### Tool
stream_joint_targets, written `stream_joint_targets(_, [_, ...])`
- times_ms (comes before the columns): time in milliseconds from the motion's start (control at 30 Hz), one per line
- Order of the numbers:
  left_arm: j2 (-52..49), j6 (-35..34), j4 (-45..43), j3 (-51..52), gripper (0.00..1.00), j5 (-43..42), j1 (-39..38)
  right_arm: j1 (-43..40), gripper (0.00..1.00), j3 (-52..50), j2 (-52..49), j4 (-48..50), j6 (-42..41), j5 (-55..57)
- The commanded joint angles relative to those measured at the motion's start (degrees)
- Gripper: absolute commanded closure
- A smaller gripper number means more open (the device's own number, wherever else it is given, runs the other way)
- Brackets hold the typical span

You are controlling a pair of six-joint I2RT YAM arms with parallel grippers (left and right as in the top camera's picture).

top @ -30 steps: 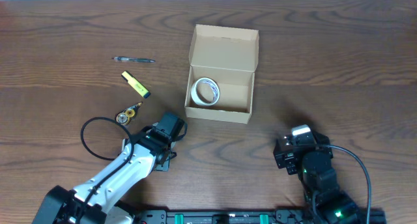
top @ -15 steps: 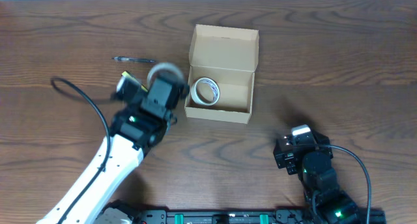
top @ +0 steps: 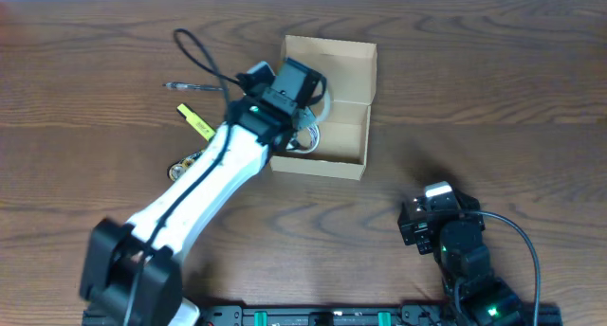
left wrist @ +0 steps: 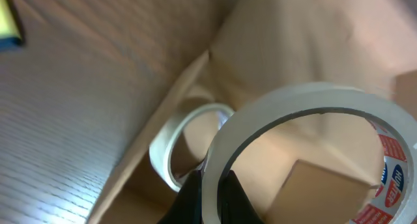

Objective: Pack container
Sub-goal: 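Carry the second tape roll into the box and release it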

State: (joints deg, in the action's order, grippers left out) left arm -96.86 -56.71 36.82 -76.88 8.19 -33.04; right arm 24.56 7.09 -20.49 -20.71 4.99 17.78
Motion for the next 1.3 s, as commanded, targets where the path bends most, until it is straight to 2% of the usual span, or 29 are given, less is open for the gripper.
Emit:
stream_joint_targets(0, [-2.29,-0.15,-0.28,-1.18,0.94,-2.84,-0.74,-0.37,0.01,-0.26,0.35,0.09,-0.02,0.42])
stream_joint_targets(433, [-8.26,-0.81,0.00,-1.18,0.94,-4.83,-1.03,-0.37,0.01,-0.26,0.35,0.09,-0.02,0.42])
stream_joint_targets(733, [-10.99,-6.64,2.32,-1.18,0.94,-1.64,-1.03,-0.37,0.01,-0.26,0.35,0.09,-0.02,0.42])
stream_joint_targets(900, [-11.56,-7.67,2.34,-1.18,0.94,-0.96,-0.96,-0.37,0.01,-0.26,0.35,0.09,-0.02,0.42])
stream_joint_targets(933, [-11.58,-7.67,2.34,-1.18,0.90,-0.87,-0.96,-0.37,0.01,-0.26,0.35,0.09,-0.02,0.42])
stream_joint_targets(1033, [-11.61,-7.67,2.34,-1.18,0.66,-0.66,-0.96,-0.37,0.01,-0.26,0.35,0.09,-0.02,0.39])
stream_joint_targets(1067, [-11.61,-7.67,2.34,-1.18,0.62,-0.63,-0.96,-0.37,0.01,-0.26,0.35,0.09,-0.02,0.42])
stream_joint_targets(1100, [-11.61,-7.67,2.32,-1.18,0.59,-0.59,-0.96,-0.37,0.01,-0.26,0.35,0.09,-0.02,0.39])
stream_joint_targets(1267, [-11.58,-7.65,0.96,-1.20,0.60,-0.59,-0.96,-0.37,0.01,-0.26,0.35,0.09,-0.02,0.39])
